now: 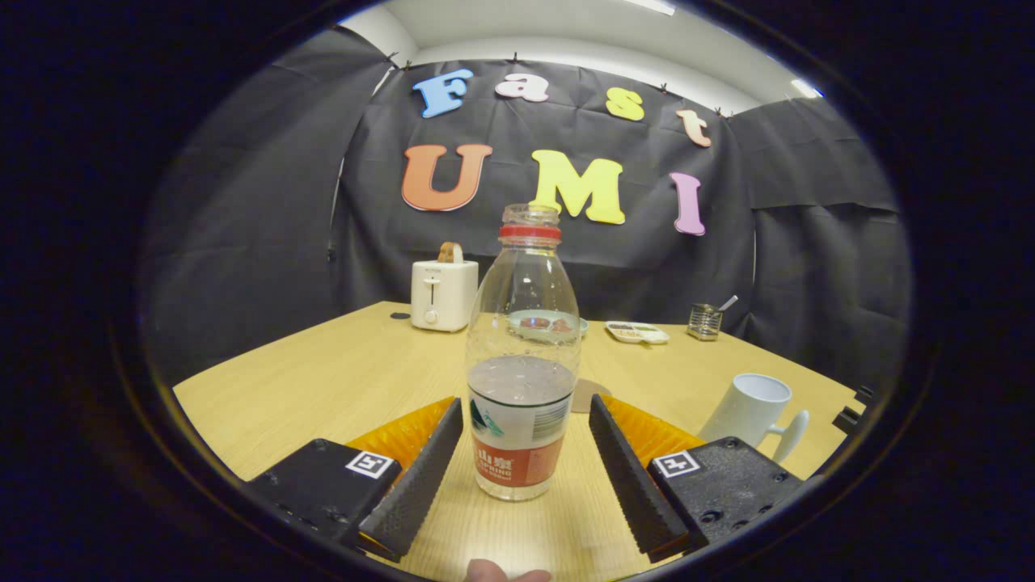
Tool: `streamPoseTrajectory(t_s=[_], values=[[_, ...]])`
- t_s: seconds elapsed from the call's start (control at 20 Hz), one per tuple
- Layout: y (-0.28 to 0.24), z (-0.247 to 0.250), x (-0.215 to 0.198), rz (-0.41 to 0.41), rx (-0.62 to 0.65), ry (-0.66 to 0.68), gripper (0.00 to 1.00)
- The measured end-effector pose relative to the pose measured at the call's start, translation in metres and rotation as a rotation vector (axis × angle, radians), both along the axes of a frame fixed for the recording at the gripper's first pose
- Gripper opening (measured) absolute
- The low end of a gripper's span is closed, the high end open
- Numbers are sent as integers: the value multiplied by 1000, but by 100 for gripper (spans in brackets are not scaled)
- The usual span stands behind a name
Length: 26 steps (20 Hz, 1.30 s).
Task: Take the bottle from table, then pour the juice into the cup, finally place the bottle on the coaster
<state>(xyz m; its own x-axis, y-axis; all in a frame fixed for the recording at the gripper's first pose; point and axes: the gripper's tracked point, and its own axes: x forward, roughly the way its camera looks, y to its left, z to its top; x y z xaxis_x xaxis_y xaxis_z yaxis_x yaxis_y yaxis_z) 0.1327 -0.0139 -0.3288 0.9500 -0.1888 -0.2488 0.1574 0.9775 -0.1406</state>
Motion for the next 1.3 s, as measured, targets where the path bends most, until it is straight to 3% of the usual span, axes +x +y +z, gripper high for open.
streamPoseTrajectory(t_s=[0.2, 0.4, 0.45, 0.8, 1.0, 1.3], values=[[2, -4, 5, 32, 0, 3, 100], [10, 0, 3, 68, -28, 35, 82], [9, 4, -1, 71, -34, 47, 82], [12, 81, -24, 88, 90, -51, 78], [9, 94, -28, 100, 222, -17, 77], [3, 99, -32, 113, 624, -40, 77]])
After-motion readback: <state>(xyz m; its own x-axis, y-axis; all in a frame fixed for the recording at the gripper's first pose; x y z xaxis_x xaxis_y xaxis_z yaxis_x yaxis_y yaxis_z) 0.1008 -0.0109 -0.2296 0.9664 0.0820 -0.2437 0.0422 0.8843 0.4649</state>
